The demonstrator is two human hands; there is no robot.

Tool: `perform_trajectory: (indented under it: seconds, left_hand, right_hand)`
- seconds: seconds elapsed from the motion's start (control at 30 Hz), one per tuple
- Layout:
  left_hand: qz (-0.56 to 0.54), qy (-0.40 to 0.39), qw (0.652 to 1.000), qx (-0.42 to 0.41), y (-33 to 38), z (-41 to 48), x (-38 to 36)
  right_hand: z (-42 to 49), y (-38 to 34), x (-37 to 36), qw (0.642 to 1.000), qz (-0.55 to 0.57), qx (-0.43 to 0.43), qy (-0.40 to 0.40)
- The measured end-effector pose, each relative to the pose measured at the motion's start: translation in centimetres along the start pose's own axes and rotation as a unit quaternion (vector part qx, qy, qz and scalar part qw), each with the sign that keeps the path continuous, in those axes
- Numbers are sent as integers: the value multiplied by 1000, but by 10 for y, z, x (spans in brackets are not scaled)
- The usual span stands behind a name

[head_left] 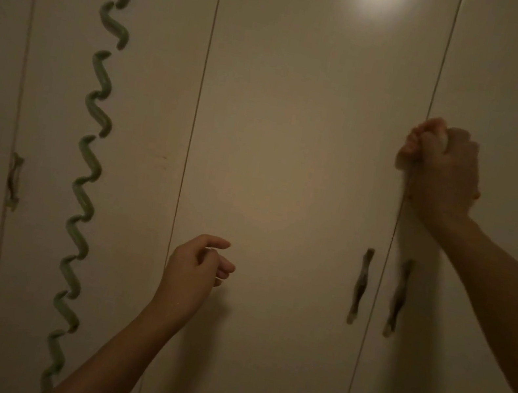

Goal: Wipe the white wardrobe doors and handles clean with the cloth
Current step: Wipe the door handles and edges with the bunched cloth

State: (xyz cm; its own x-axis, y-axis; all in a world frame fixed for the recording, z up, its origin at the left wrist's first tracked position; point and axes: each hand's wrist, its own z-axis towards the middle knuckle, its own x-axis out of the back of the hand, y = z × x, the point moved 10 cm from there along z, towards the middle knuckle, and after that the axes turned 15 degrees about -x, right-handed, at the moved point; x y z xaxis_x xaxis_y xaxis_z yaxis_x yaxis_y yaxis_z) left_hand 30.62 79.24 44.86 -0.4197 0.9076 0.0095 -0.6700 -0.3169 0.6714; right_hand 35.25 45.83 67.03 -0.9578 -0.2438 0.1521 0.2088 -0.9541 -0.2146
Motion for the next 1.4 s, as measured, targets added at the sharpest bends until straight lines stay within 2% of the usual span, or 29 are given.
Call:
perform_trajectory:
  seconds: [0.07, 0.1, 0.33, 0.43, 0.63, 0.87, 1.13, 1.4]
  left_hand:
    - [2, -2, 1000, -1, 0, -3, 1]
    - [2, -1, 1000, 1, -1, -4, 2]
    - [5, 7, 1000, 16, -9, -17, 13]
    - [12, 8, 1000, 26, -16, -26, 20]
    - [30, 18, 998, 51, -37, -44, 44]
    - [46, 21, 997, 52, -55, -50, 62]
    - [0, -9, 998, 58, -56, -53, 6]
    - [-56, -62, 995, 58, -38, -67, -93]
  right_hand:
    - [-6, 6, -5, 997, 40, -66, 2]
    - [-15, -2, -10, 997, 42, -62, 2]
    - [-130, -96, -82, 987, -5, 139, -77]
    - [-188, -123, -104, 972, -12, 221, -73]
    - [-314, -146, -132, 927, 0, 363, -92]
    - [-431, -139, -148, 841, 21, 513, -169]
    - [-415, -76, -125, 843, 11, 513, -162]
    - [-372, 37, -80, 851, -29, 485, -200]
